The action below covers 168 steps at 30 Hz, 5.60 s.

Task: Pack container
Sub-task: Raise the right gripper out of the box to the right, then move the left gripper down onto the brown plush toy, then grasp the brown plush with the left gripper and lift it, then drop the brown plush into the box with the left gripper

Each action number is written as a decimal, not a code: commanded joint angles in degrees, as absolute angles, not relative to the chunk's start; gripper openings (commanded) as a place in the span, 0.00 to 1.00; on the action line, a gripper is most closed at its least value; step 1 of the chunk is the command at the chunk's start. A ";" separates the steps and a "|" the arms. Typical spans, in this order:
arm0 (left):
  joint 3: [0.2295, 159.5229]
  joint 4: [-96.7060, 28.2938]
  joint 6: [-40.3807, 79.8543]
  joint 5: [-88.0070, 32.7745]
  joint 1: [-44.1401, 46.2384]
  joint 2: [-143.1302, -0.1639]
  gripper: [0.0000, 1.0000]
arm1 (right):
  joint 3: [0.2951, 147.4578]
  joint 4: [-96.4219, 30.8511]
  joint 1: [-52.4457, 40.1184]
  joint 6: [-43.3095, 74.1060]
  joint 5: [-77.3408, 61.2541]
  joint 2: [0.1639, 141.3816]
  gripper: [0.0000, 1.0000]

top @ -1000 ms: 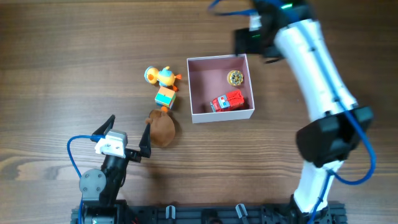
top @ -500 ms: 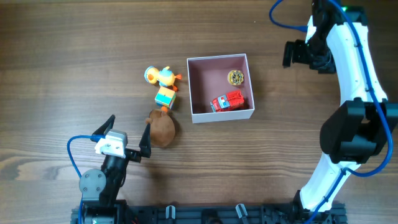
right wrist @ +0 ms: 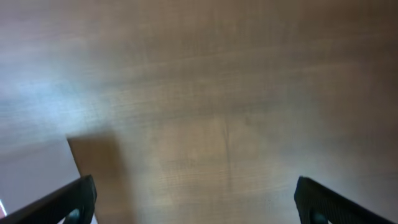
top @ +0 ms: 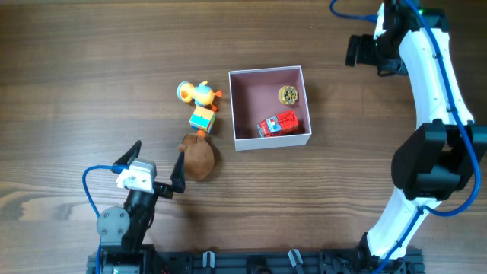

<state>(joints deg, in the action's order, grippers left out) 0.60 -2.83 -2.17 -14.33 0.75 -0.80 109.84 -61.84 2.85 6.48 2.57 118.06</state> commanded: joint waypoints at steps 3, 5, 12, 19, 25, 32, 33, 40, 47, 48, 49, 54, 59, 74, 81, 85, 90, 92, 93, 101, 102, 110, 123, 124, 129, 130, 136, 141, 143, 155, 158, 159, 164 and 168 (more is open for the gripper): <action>0.32 -2.57 6.96 -23.20 0.86 -0.38 1.00 | 109.69 -53.82 3.11 6.00 1.87 116.79 1.00; 0.32 -2.39 9.17 -23.18 0.86 -0.38 1.00 | 109.69 -52.14 3.11 6.00 1.87 116.79 1.00; 1.32 0.08 9.47 -31.31 0.86 -0.38 1.00 | 109.69 -51.20 3.11 6.02 1.87 116.79 1.00; 18.72 -17.21 1.56 -29.67 0.86 -3.79 1.00 | 109.69 -51.20 3.11 6.00 1.87 116.79 1.00; 42.65 -45.34 0.73 -28.95 0.86 -17.72 1.00 | 109.69 -51.20 3.11 6.00 1.87 116.79 1.00; 56.47 -56.66 2.63 -27.40 0.91 -29.15 1.00 | 109.69 -51.20 3.11 6.00 1.87 116.79 1.00; 59.07 -60.07 2.63 -27.40 0.91 -32.40 0.99 | 109.69 -51.20 3.11 6.00 1.87 116.79 1.00; 76.38 -79.40 8.99 -10.37 6.87 -59.09 1.00 | 109.69 -51.20 3.11 6.00 1.87 116.79 1.00; 76.40 -71.42 15.29 1.02 26.55 -68.84 1.00 | 109.69 -51.18 3.11 6.02 1.87 116.79 1.00; 76.40 -71.05 15.25 1.02 27.81 -69.67 1.00 | 109.69 -51.18 3.11 6.00 1.87 116.79 1.00; 76.40 -70.83 15.27 0.93 29.15 -70.83 1.00 | 109.69 -51.18 3.11 6.00 1.87 116.79 1.00; 75.07 -71.59 17.19 0.99 30.48 -77.43 1.00 | 109.69 -51.20 3.11 6.02 1.87 116.79 1.00; 73.28 -70.00 17.28 2.07 29.82 -86.76 1.00 | 109.69 -51.20 3.11 5.98 1.87 116.79 1.00; 65.10 -63.40 19.73 -1.13 18.52 -91.66 1.00 | 109.69 -51.18 3.11 6.02 1.87 116.79 1.00; 60.51 -58.13 13.98 -6.09 18.57 -91.66 1.00 | 109.69 -51.18 3.11 6.00 1.87 116.79 1.00; 58.87 -57.01 12.12 -6.15 19.79 -91.66 1.00 | 109.69 -51.18 3.11 6.00 1.87 116.79 1.00; 58.46 -56.14 14.48 2.90 24.40 -91.68 1.00 | 109.69 -51.18 3.11 6.02 1.87 116.79 1.00; 58.28 -56.05 15.70 3.75 26.02 -91.68 1.00 | 109.69 -51.18 3.11 6.02 1.87 116.79 1.00; 58.28 -56.07 16.19 3.75 26.68 -91.68 1.00 | 109.69 -51.20 3.11 6.00 1.87 116.79 1.00; 57.49 -54.63 17.15 3.75 26.85 -91.85 1.00 | 109.69 -51.18 3.11 6.02 1.87 116.79 1.00; 56.95 -53.84 17.12 3.75 26.85 -91.85 1.00 | 109.69 -51.18 3.11 6.00 1.87 116.79 1.00; 55.33 -51.03 15.64 3.29 26.85 -91.85 1.00 | 109.69 -51.18 3.11 5.98 1.87 116.79 1.00; 55.33 -48.58 15.40 2.24 26.85 -91.90 0.74 | 109.69 -51.18 3.11 6.00 1.87 116.79 1.00; 55.33 -48.58 15.38 2.26 26.85 -91.90 0.70 | 109.69 -51.18 3.11 6.00 1.87 116.79 1.00; 55.35 -48.34 15.40 2.22 26.85 -91.90 0.53 | 109.69 -51.18 3.11 6.00 1.87 116.79 1.00; 55.46 -48.36 15.42 2.17 26.85 -91.88 0.41 | 109.69 -51.18 3.11 6.00 1.87 116.79 1.00; 61.56 -52.01 15.42 -1.43 26.85 -90.91 0.16 | 109.69 -51.18 3.11 5.98 1.87 116.79 1.00; 69.19 -56.75 15.40 -1.43 26.85 -87.44 0.24 | 109.69 -51.18 3.11 6.02 1.87 116.79 1.00; 72.88 -59.72 15.40 -1.43 26.85 -85.23 0.24 | 109.69 -51.18 3.11 6.00 1.87 116.79 1.00; 76.95 -49.17 15.86 -19.14 27.05 -75.02 0.35 | 109.69 -51.18 3.11 6.00 1.87 116.79 1.00; 76.95 -44.05 15.88 -20.34 29.23 -75.99 0.37 | 109.69 -51.18 3.11 6.00 1.87 116.79 1.00; 76.95 -42.22 15.88 -20.34 30.30 -76.60 0.40 | 109.69 -51.18 3.11 6.00 1.87 116.79 1.00; 76.95 -33.85 15.81 -19.22 34.33 -81.06 0.43 | 109.69 -51.18 3.11 6.00 1.87 116.79 1.00; 76.95 -28.73 15.84 -19.25 35.16 -87.15 0.63 | 109.69 -51.18 3.11 6.00 1.87 116.79 1.00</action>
<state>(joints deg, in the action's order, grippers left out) 76.05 -30.79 15.86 -18.15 34.76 -82.96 109.84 -51.33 2.85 6.31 2.39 118.06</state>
